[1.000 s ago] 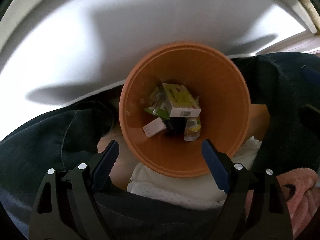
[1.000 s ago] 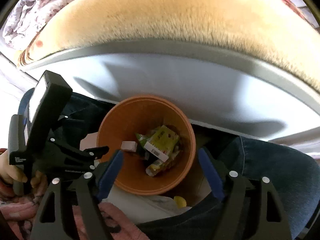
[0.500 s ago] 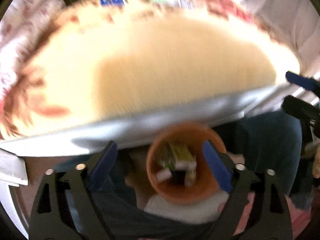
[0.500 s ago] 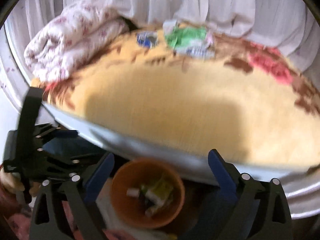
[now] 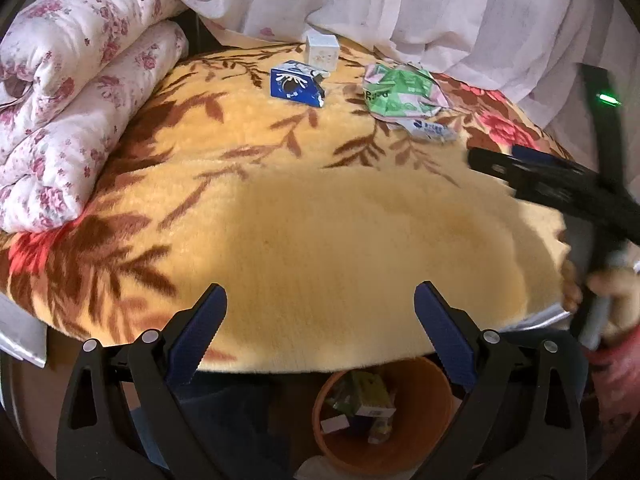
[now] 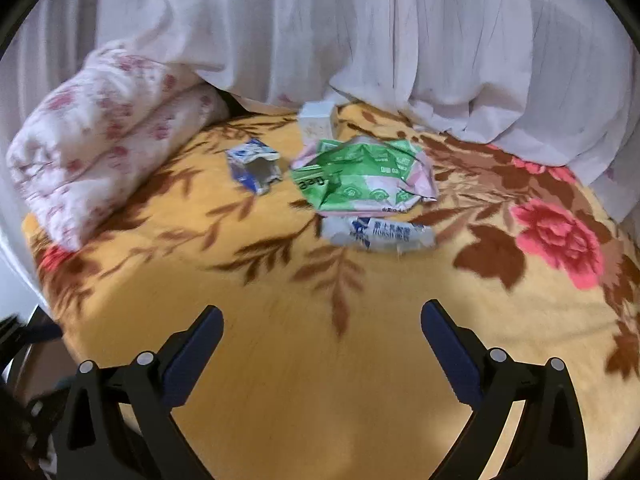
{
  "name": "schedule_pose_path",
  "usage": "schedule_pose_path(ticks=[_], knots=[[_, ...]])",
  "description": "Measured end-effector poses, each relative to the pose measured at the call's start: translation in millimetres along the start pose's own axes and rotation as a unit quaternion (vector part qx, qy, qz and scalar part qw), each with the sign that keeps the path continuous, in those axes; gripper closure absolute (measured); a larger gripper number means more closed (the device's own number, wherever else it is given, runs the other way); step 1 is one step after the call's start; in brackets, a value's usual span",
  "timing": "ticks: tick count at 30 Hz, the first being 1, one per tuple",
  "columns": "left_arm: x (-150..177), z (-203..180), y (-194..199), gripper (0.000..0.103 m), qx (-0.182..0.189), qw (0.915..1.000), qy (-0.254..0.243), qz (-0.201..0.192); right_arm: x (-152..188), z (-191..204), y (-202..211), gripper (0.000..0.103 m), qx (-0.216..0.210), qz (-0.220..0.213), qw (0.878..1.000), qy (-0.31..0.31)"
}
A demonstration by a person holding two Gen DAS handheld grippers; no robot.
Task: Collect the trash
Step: 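Move both tools back over the bed, then grasp the green-pink wrapper with the left tool while the right tool grasps the white sachet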
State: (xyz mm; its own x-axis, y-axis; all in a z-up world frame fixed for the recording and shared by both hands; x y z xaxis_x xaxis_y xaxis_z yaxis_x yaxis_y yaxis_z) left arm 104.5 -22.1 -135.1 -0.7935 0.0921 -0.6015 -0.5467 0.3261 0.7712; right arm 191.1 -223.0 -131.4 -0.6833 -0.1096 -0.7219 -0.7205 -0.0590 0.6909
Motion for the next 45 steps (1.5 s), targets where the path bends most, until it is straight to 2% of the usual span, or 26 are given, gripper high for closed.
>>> schedule_pose_path(ticks=[2,5,9,12,14,15,16,18,19,22,27,32,36,42,44,45], knots=[[-3.2,2.4,-1.6,0.011,0.003,1.0,0.004,-0.001,-10.4,-0.4,-23.4,0.006,0.012,0.009,1.0,0.002],[-9.1,6.4,-5.8,0.011,0.007,0.9999,0.01,0.001,-25.2,1.6,-58.3,0.006,0.053,0.021,0.998,0.028],[-13.8,11.6,-13.8,0.011,0.01,0.9998,0.016,0.007,-37.8,-0.4,-103.9,0.006,0.091,0.055,0.993,0.049],[-15.1,17.6,-19.3,0.011,0.01,0.9996,0.022,0.013,-42.9,-4.1,-123.4,0.013,0.102,0.074,0.99,0.058],[-15.6,22.4,-22.4,0.011,0.012,0.9993,0.031,0.016,-44.9,-7.7,-130.5,0.024,0.105,0.081,0.99,0.055],[-16.3,23.9,-23.5,0.011,0.012,0.9992,0.033,0.017,-45.4,-10.2,-131.6,0.038,0.109,0.081,0.989,0.051],[-16.4,25.3,-24.6,0.011,0.013,0.9991,0.036,0.018,-45.7,-12.6,-132.2,0.058,0.109,0.081,0.99,0.046],[-16.2,26.7,-25.8,0.011,0.013,0.999,0.037,0.02,-43.1,-16.8,-131.9,0.071,0.1,0.086,0.991,0.031],[-16.4,26.9,-26.2,0.011,0.013,0.9991,0.036,0.02,-42.2,-18.4,-128.8,0.077,0.1,0.083,0.991,0.027],[-16.8,25.4,-25.2,0.011,0.012,0.9992,0.032,0.018,-39.2,-20.4,-111.0,0.087,0.09,0.066,0.994,0.015],[-22.8,21.5,-24.9,0.011,0.018,0.9994,0.031,0.006,-30.6,-23.5,-72.3,0.091,0.053,0.044,0.998,-0.008],[-43.4,13.8,-37.9,0.011,0.034,0.9991,0.023,-0.008,-21.4,-29.4,-21.6,0.093,0.019,0.012,0.999,-0.026],[-78.9,-3.2,-70.6,0.011,0.098,0.995,0.016,-0.003,-13.5,-35.6,18.8,0.093,0.0,-0.014,0.999,-0.035],[-138.9,-30.3,-122.1,0.011,0.124,0.9923,0.003,-0.011,-3.9,-46.0,58.7,0.093,-0.017,-0.041,0.998,-0.042],[-158.7,-38.2,-139.3,0.011,0.119,0.9928,0.0,-0.017,-1.5,-49.1,65.2,0.093,-0.023,-0.045,0.998,-0.045],[-171.9,-42.1,-151.6,0.011,0.104,0.9944,-0.003,-0.022,0.1,-50.5,68.0,0.093,-0.025,-0.045,0.998,-0.046]])
Point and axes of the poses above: each gripper's, at about its wrist camera, not at the fingertips, and y roughly against the way its jaws point, z to its left, x to its underside, the point moved 5 cm from there along -y, roughly the way its jaws point, and after that the axes turned 7 degrees about x, right-handed, at the moved point
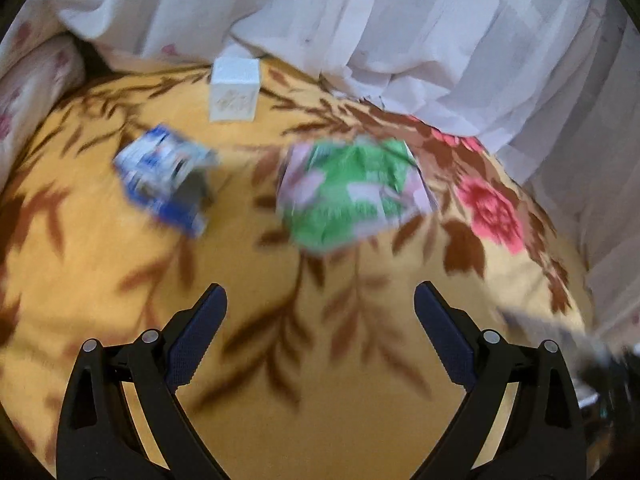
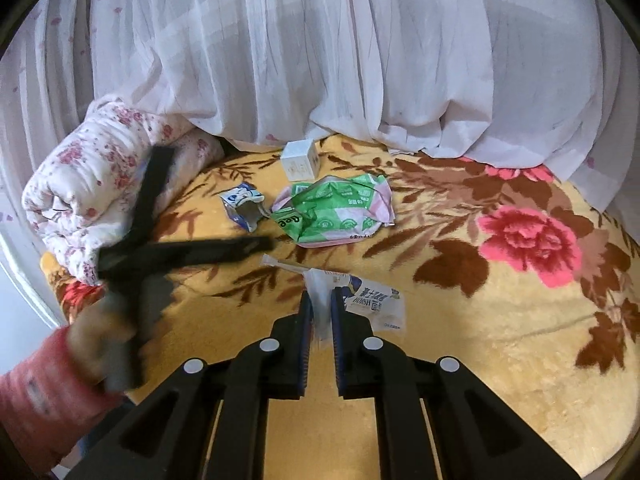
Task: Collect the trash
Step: 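Grasp the green-pink wrapper with the left tool while the right tool grasps the white sachet, then lower wrapper and sachet into the orange bin and open both tools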
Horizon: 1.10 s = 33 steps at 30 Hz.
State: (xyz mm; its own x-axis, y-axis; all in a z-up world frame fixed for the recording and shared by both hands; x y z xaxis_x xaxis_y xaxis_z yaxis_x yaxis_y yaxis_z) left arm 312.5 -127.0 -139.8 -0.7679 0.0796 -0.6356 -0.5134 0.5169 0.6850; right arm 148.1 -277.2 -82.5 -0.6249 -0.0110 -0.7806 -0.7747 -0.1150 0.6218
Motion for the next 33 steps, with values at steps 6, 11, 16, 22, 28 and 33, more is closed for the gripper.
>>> schedule_pose_path(ticks=[6,11,16,22,28,33], knots=[[-32.9,7.3,-53.7,0.024,-0.053,0.9985,-0.001,0.012,3.6,-8.9,9.2,0.093,-0.013,-0.004,1.0,-0.01],[-32.8,17.3,-73.2,0.064,-0.062,0.9976,0.009,0.029,5.5,-13.5,9.9,0.093,-0.014,-0.007,1.0,-0.013],[-29.3,9.7,-55.0,0.069,-0.067,0.9977,-0.012,0.011,6.6,-13.2,10.5,0.093,-0.014,-0.009,1.0,-0.015],[-24.2,0.4,-13.2,0.071,-0.07,0.997,-0.032,-0.01,7.8,-8.7,24.5,0.093,-0.013,-0.022,1.0,-0.015],[-4.5,-10.9,47.1,0.072,-0.067,0.9956,-0.058,-0.031,9.4,0.8,48.2,0.093,-0.014,-0.037,0.999,-0.008],[23.4,-18.7,112.3,0.072,-0.062,0.994,-0.074,-0.052,10.5,16.3,80.3,0.093,-0.026,-0.059,0.998,0.004]])
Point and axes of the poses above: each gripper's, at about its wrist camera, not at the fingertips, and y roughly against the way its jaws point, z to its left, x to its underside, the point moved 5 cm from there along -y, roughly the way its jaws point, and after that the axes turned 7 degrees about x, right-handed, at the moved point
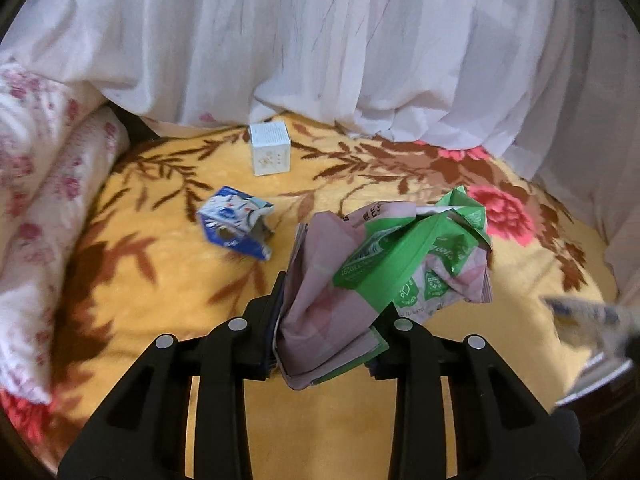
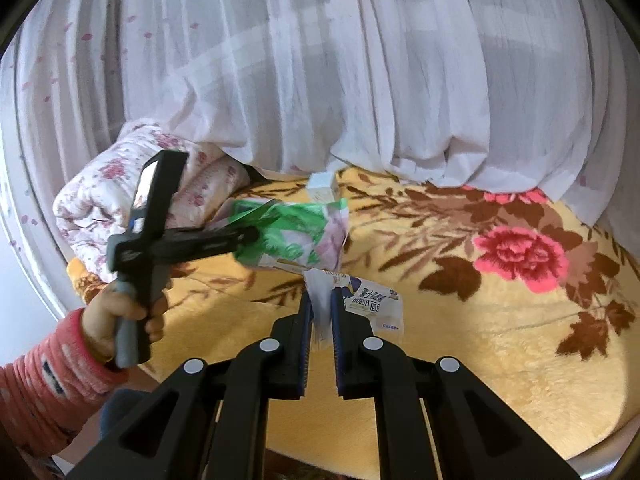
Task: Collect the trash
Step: 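Lower wrapper and sachet into the orange bin and open both tools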
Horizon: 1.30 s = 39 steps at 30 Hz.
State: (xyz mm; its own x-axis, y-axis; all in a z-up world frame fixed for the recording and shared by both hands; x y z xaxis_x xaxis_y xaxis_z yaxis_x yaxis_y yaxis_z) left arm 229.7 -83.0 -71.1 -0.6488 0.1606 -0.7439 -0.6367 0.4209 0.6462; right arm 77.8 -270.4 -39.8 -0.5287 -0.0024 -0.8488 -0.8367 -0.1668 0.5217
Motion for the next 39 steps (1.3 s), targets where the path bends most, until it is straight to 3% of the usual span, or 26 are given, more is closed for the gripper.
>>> schedule_pose_path(ticks=[9,18,28,39], knots=[[58.3,-16.6,103.8,0.072,-0.01,0.9989,-0.035,-0.028,9.4,38.0,57.8,0.093,-0.034,-0.029,0.999,0.028],[134.4,-25.3,148.4,0.072,-0.027,0.9973,-0.068,0.007,44.1,70.7,96.9,0.093,-0.063,-0.017,0.996,0.065],[224.6,-29.8,118.4,0.072,-0.029,0.9902,-0.078,0.112,103.9,82.2,78.7,0.093,-0.113,0.071,0.99,0.039],[299.1,-40.4,46.4,0.072,-0.028,0.9677,-0.093,0.232,181.0,77.8,11.4,0.093,-0.142,0.205,0.968,-0.019]])
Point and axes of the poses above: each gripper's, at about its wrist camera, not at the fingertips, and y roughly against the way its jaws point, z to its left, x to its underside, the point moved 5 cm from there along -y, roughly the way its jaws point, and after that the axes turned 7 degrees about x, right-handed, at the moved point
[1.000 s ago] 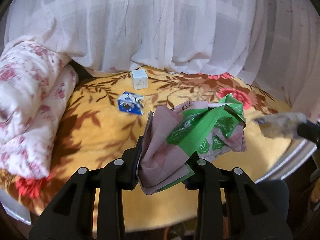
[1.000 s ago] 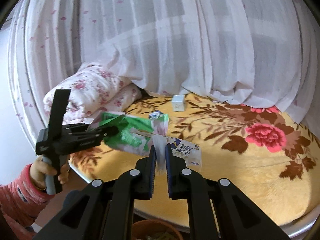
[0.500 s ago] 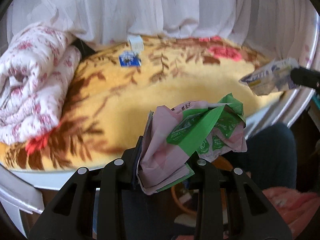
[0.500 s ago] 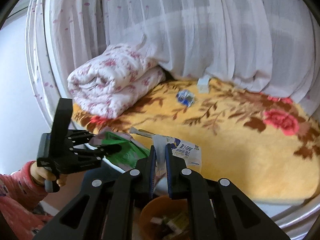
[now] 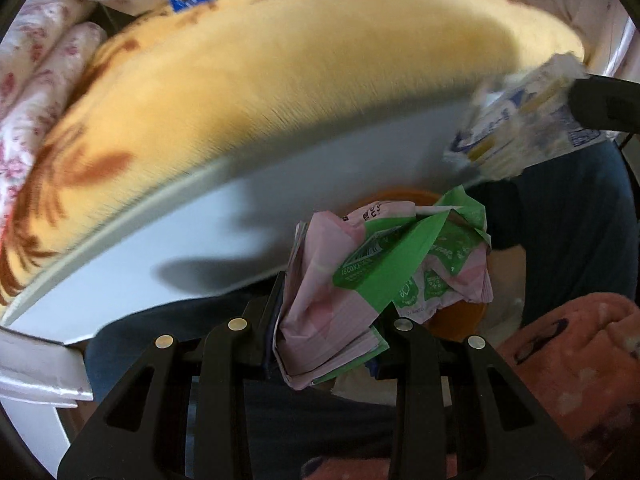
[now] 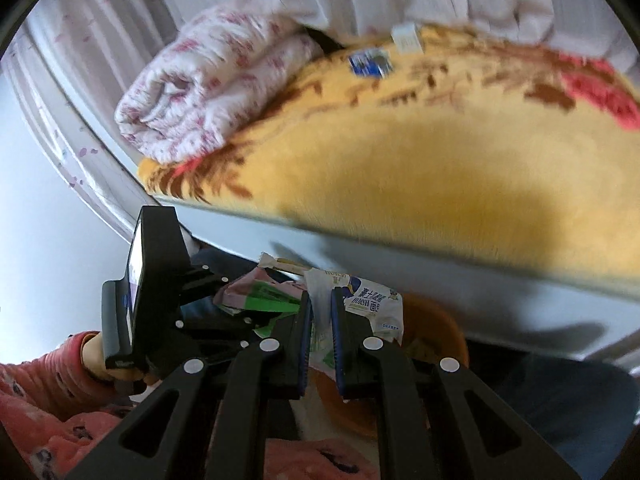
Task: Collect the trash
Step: 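Lower wrapper and sachet into the orange bin and open both tools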
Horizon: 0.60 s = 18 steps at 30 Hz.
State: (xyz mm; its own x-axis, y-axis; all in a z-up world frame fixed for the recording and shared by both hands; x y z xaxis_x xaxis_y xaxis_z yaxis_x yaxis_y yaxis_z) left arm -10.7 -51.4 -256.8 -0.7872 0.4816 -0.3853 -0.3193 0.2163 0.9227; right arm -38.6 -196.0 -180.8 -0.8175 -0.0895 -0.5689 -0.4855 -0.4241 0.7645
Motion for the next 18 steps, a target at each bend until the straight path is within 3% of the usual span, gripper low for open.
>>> schedule_pose_path(ticks=[6,15,18], knots=[[1.7,-11.6,-38.2,0.072,-0.006,0.9986,-0.017,0.05,14.4,-27.1,-47.4,0.093,-0.016,0.052,0.997,-0.055],[8.4,-17.7,-96.5,0.072,0.003,0.9914,-0.027,0.128,33.2,-53.4,-96.9,0.093,0.014,0.104,0.991,-0.08],[12.6,-19.5,-112.5,0.071,0.008,0.988,-0.022,0.152,41.0,-60.3,-109.8,0.088,0.021,0.126,0.988,-0.09]])
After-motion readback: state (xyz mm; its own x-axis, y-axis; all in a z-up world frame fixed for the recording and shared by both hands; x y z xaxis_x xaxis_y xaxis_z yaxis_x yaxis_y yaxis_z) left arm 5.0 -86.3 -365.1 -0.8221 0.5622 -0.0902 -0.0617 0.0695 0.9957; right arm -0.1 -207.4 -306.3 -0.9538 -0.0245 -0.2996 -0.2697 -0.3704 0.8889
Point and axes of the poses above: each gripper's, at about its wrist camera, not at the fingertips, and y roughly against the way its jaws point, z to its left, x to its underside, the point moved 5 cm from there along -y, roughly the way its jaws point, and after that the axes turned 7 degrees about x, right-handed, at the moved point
